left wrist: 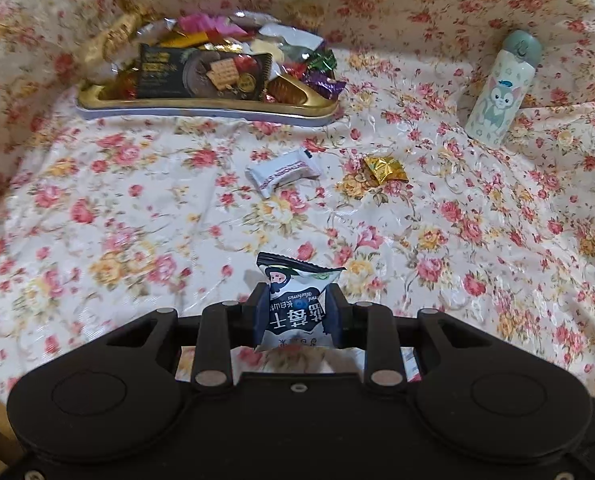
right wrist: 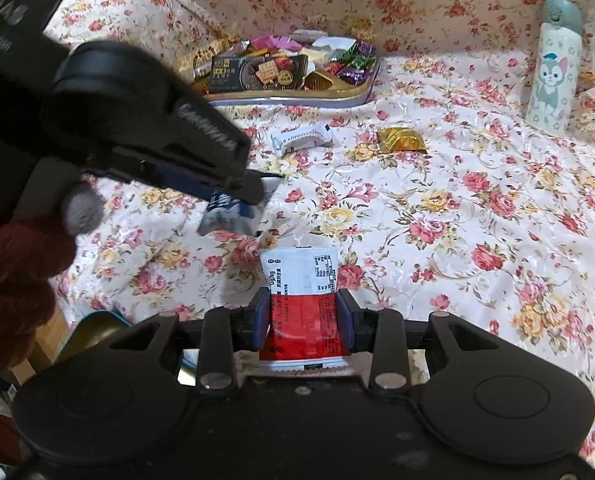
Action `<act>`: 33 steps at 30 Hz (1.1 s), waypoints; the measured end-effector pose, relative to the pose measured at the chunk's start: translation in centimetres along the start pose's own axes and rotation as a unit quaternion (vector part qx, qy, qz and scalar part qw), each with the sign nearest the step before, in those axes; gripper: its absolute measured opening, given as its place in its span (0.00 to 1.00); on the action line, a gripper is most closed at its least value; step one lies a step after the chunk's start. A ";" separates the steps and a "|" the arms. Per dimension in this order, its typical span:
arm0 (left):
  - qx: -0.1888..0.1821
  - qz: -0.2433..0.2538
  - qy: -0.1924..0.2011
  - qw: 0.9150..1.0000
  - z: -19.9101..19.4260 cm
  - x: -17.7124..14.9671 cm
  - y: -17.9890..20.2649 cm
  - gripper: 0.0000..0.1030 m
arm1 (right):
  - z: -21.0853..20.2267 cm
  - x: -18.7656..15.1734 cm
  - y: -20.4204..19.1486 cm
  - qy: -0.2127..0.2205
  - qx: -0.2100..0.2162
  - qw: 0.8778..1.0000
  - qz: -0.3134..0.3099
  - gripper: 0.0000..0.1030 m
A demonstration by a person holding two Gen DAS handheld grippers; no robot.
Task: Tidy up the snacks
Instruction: 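Carry the dark blue and red-white packets over the gold floor tray with both tools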
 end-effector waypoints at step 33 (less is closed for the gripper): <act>0.016 0.005 0.028 0.999 -10.3 -16.3 0.2 0.37 | -13.8 -11.2 0.0 0.041 0.016 0.994 0.101 0.36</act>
Point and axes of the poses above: each gripper's, at about its wrist camera, not at the fingertips, and z roughly the way its jaws point, y to its right, x to its top, the point moved 9 cm from there along z, roughly the way its jaws point, and after that the axes turned 13 degrees about -x, right-handed, at the moved point
